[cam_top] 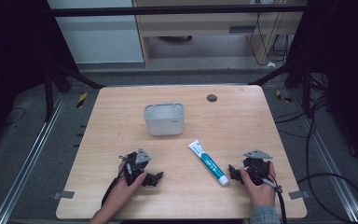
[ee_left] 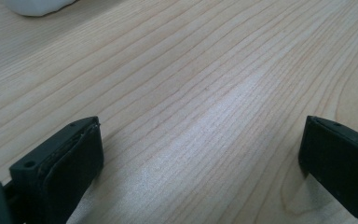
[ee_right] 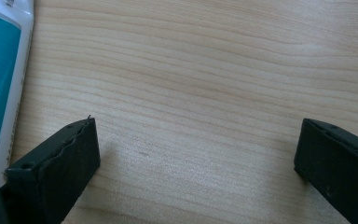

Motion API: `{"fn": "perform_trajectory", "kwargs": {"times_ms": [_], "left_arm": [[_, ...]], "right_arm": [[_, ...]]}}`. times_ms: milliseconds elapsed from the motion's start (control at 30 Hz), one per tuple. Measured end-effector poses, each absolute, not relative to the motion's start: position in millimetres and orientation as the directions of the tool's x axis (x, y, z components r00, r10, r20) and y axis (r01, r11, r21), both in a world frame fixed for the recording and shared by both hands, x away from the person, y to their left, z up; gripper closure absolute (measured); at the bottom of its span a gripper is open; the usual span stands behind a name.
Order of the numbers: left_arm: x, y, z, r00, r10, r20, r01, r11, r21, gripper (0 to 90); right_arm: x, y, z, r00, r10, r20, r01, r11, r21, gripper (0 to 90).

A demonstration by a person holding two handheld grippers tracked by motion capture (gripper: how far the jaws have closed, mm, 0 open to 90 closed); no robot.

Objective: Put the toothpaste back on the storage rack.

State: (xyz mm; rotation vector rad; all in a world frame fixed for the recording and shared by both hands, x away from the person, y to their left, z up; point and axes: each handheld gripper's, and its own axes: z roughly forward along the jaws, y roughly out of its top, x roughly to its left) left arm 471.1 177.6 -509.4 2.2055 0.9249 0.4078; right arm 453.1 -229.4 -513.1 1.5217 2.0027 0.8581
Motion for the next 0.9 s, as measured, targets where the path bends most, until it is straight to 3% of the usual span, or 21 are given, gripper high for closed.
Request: {"fn": "perform_trajectory", "kwargs": {"times_ms": [667,900], "left_arm": [[473.0,177.5,-509.3,0.695,0.718,0.018,0.498,-0.5,0.708,0.0],[473.5,177.4,-509.3,0.694,0.72,0.018,0.499,-0.499,0.709,0.0]], "right_arm": [[455.0,-232.2,-513.0,-0.26,0.966,0.002,0.664,0.177,0.726,1.1],[451.2,-234.1,-494.4,-0.255,0.967,0.008,0.647,0.164,0.745,9.2]]}}
